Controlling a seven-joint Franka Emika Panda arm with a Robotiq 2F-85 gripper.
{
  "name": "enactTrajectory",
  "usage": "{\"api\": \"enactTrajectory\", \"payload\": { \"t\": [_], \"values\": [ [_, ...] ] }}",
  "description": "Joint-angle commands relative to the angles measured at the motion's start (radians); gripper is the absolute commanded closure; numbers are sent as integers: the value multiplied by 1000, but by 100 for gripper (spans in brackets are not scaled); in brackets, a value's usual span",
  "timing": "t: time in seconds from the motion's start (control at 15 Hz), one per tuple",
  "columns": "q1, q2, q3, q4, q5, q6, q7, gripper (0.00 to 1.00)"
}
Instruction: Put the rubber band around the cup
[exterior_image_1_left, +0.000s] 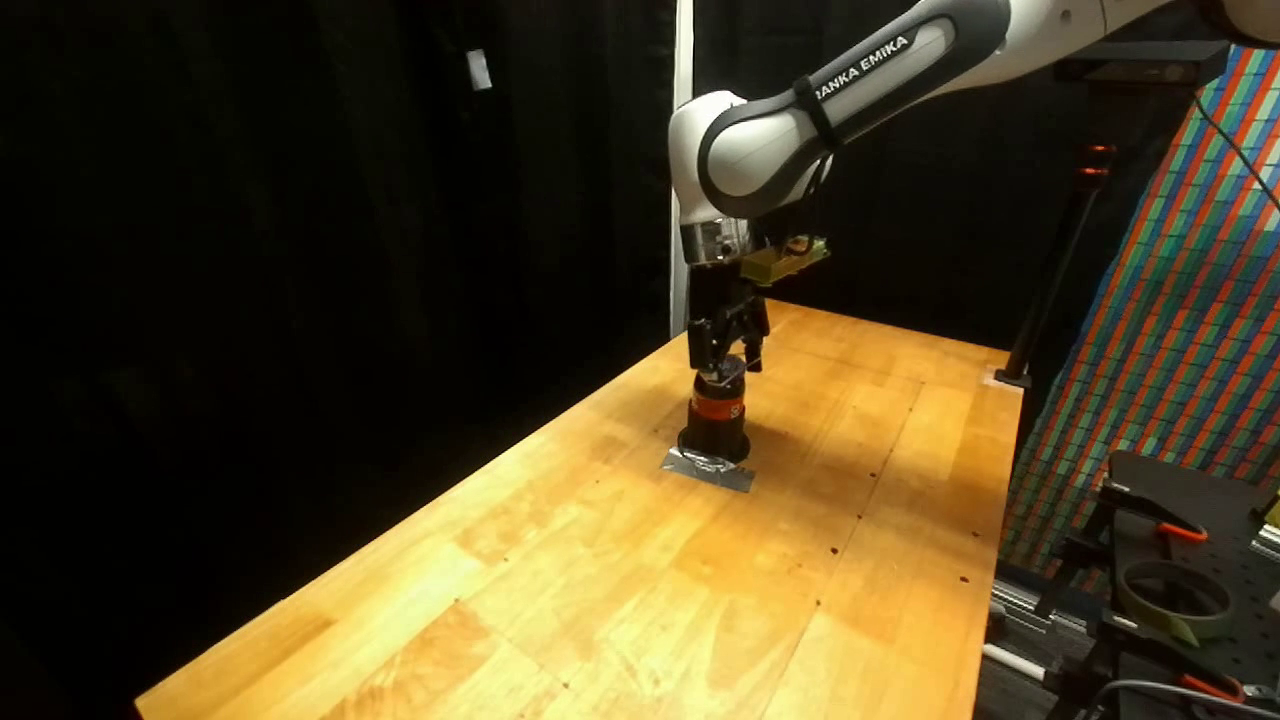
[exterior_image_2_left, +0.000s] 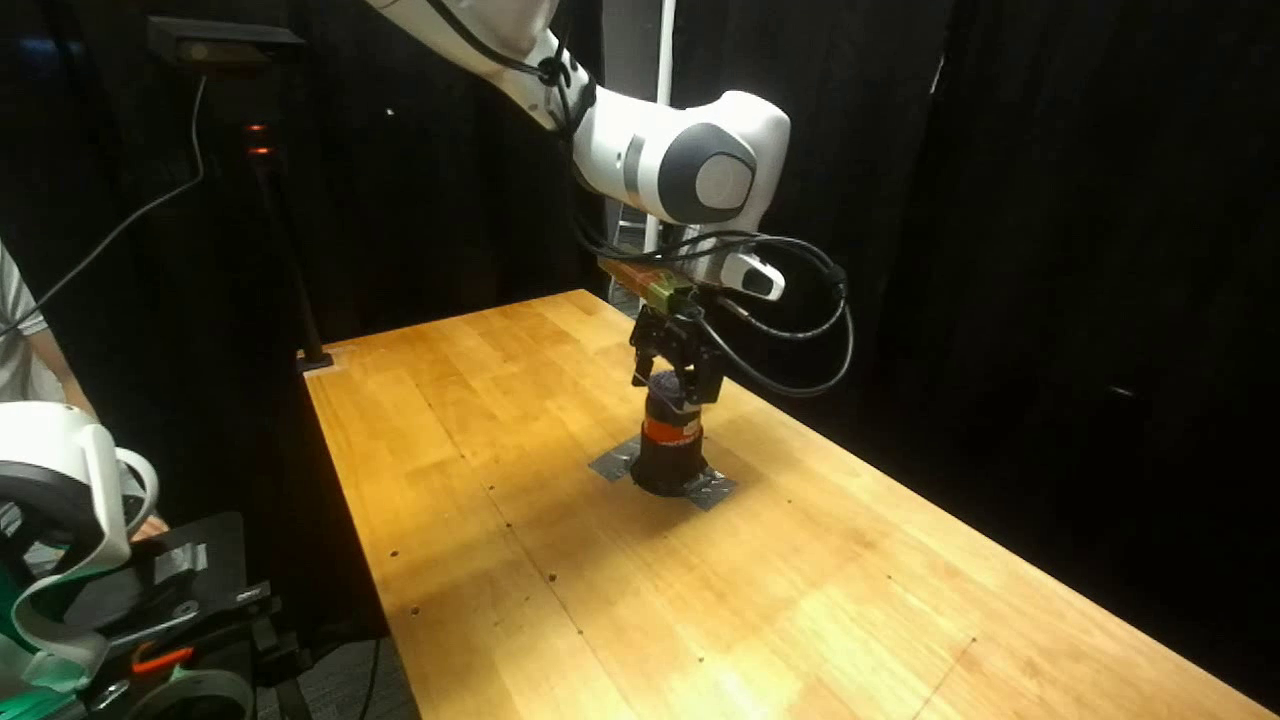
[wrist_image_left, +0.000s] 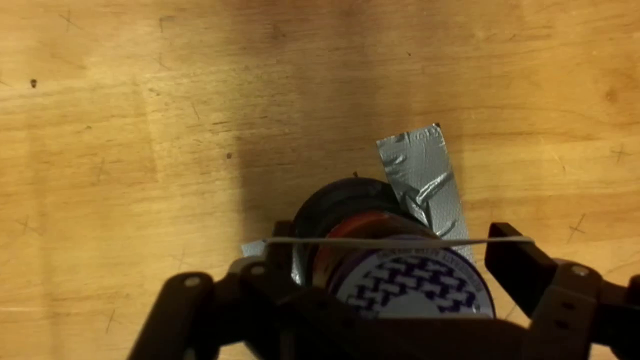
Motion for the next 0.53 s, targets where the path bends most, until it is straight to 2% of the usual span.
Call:
{"api": "enactTrajectory", "payload": {
  "t": [0.0, 0.4, 0.47],
  "values": [
    [-11, -61, 11, -106, 30, 23, -36, 0],
    [17, -122, -4, -235, -8, 159, -8, 0],
    [22, -137, -5, -263, -17, 184, -10, 25]
  ]
}}
